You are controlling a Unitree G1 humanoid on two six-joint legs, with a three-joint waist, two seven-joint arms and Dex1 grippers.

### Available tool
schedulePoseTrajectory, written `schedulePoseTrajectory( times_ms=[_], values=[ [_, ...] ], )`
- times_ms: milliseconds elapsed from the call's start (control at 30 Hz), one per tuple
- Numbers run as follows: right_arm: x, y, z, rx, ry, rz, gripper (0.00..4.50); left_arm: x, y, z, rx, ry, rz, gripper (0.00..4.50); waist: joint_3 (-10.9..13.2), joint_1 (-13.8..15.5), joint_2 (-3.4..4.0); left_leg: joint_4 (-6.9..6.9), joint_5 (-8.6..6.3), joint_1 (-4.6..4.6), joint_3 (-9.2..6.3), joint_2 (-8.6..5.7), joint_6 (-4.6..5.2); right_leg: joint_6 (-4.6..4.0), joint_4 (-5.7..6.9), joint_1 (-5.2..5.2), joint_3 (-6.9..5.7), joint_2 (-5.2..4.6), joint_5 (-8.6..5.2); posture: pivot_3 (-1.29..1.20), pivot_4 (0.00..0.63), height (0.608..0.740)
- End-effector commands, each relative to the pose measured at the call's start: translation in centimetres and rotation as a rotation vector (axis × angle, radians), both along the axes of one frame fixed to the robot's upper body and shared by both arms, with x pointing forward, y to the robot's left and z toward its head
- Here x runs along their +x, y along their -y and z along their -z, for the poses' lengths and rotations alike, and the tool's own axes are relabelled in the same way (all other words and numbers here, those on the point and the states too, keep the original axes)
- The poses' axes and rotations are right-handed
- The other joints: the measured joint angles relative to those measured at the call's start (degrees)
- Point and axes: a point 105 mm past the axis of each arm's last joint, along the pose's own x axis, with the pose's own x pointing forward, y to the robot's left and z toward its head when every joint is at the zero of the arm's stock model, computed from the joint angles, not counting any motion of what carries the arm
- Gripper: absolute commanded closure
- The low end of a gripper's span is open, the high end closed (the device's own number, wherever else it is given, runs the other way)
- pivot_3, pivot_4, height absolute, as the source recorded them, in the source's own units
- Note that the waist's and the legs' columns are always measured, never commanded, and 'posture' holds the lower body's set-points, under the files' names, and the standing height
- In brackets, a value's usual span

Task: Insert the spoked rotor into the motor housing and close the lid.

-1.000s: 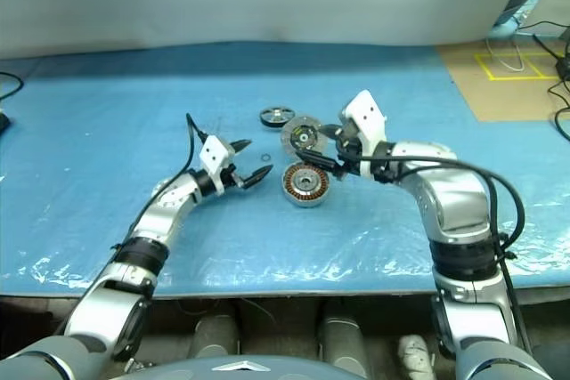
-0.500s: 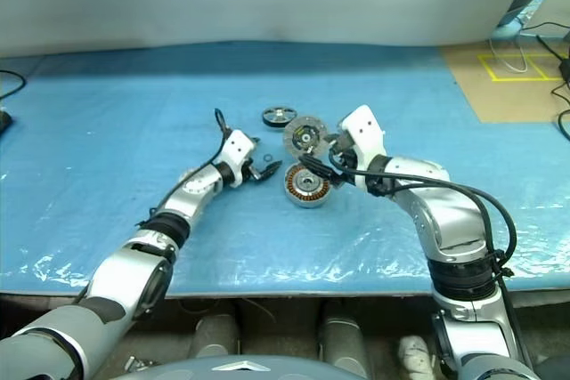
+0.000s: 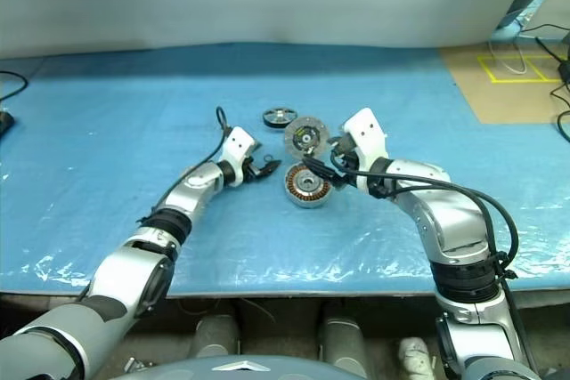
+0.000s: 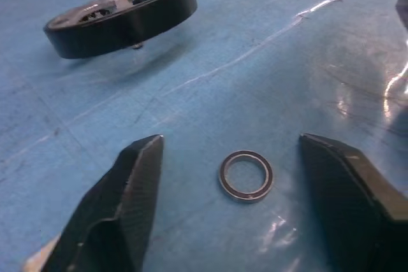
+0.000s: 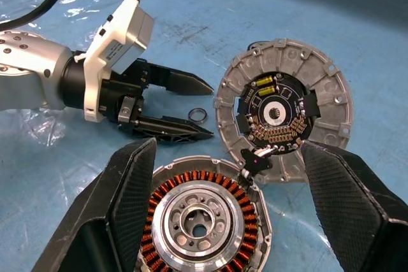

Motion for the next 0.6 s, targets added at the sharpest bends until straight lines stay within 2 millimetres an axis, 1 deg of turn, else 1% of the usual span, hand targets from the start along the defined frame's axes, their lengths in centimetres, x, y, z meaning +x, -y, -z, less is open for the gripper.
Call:
schedulePoseTrajectory(
  times_ms=[33,167,200,300,400,500,567,600],
  values=[
    [0.1,-0.2,-1.1,-0.002,0.042,-0.014,0.68,-0.9,-1.0,2.5,0.024,-0.107,-0.016,2.26,0.0,-0.1,0.00,-0.01,0.00,0.00,0.00,0.00,0.00,0.00,0.00,0.00,0.00,0.00,0.00,0.00,0.150,0.740],
    [0.1,-0.1,-0.8,-0.007,0.032,-0.005,0.68,-1.3,-1.5,3.4,0.073,-0.126,-0.016,3.61,0.0,-0.1,0.02,-0.18,0.00,0.03,0.00,0.00,0.00,0.01,-0.20,0.05,-0.03,0.01,0.00,0.00,0.150,0.740],
    [0.2,-0.1,-0.7,-0.010,0.030,-0.002,0.68,-1.3,-1.7,3.5,0.082,-0.128,-0.028,3.82,0.0,-0.1,0.02,-0.21,0.00,0.03,0.00,-0.01,0.00,0.01,-0.25,0.06,-0.04,0.01,0.01,0.00,0.150,0.740],
    [0.2,0.0,-0.7,-0.012,0.029,0.002,0.68,-1.3,-1.9,3.5,0.086,-0.124,-0.027,3.82,0.0,-0.1,0.02,-0.27,0.00,0.03,0.00,-0.03,0.00,0.02,-0.33,0.08,-0.08,-0.01,0.01,0.00,0.150,0.740],
    [0.2,0.0,-0.8,-0.012,0.033,0.002,0.68,-1.5,-1.9,3.1,0.078,-0.099,0.014,3.82,0.0,-0.3,0.02,-0.28,0.00,0.07,0.00,-0.01,0.00,0.02,-0.32,0.08,-0.07,0.00,0.01,0.00,0.150,0.740],
    [0.2,-0.1,-1.1,-0.008,0.044,-0.005,0.68,-1.8,-1.6,1.6,0.034,-0.014,0.061,3.81,0.0,-0.4,0.02,-0.34,0.00,0.09,0.01,-0.01,0.00,0.02,-0.33,0.08,-0.06,0.01,0.01,0.00,0.150,0.740],
    [0.0,-0.3,-1.7,0.008,0.065,-0.016,0.68,-2.1,-1.3,-0.5,-0.058,0.083,0.096,3.81,0.0,-0.4,0.02,-0.40,0.00,0.07,0.01,-0.01,0.00,0.01,-0.39,0.07,-0.09,0.01,0.00,0.00,0.150,0.740],
    [-0.1,-0.3,-1.9,0.016,0.075,-0.021,0.68,-2.6,-1.2,-1.8,-0.116,0.135,0.130,3.81,0.0,-0.3,0.03,-0.41,0.00,0.05,0.01,-0.01,0.00,0.02,-0.40,0.07,-0.11,0.01,0.00,0.00,0.150,0.740]
  ],
)
